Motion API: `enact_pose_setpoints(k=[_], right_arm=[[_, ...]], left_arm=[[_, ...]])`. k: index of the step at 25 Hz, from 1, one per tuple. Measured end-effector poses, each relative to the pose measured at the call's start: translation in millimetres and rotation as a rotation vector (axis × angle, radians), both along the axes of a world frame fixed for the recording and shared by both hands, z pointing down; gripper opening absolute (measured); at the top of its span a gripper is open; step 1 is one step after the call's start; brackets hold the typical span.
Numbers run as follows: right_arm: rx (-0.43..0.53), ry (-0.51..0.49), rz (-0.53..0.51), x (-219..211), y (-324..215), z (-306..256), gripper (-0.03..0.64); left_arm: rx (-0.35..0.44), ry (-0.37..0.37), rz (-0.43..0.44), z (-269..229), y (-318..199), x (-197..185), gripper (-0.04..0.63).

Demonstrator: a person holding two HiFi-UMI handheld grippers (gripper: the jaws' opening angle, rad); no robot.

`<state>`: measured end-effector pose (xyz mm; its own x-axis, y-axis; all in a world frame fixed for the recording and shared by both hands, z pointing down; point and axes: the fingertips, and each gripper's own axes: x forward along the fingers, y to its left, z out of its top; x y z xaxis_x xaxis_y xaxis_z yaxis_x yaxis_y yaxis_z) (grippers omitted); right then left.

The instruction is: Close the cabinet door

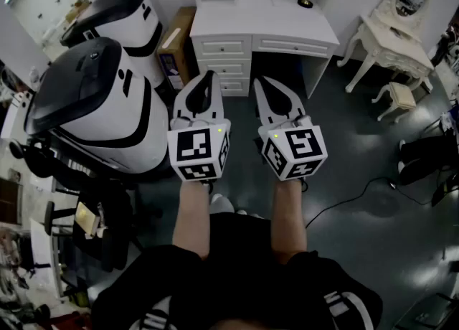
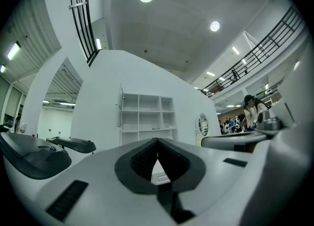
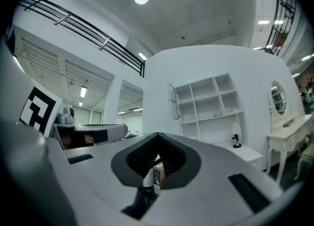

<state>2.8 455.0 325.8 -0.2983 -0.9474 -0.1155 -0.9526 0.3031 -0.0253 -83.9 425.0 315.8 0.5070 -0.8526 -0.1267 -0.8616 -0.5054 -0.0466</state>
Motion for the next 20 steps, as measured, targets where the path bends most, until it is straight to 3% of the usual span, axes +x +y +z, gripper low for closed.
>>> enact_pose_setpoints(k=[4, 10, 20], right_arm=[[-0.011, 0.004, -0.005, -2.6, -2.6, 4.7, 0.011], [-0.039, -0.071, -0.006, 0.7, -14.8, 18.4, 0.011], [-0.118, -0.088, -0.043, -8.5, -68.0, 53.9, 0.011]], left_arm=[[-0.009, 0.0, -0.001, 4.4, -0.6, -2.6, 0.012], [-0.043, -0.016, -0.032, 16.7, -5.4, -11.4, 0.012], [-0.114, -0.007, -0.084, 47.4, -57.0, -28.0, 0.012]])
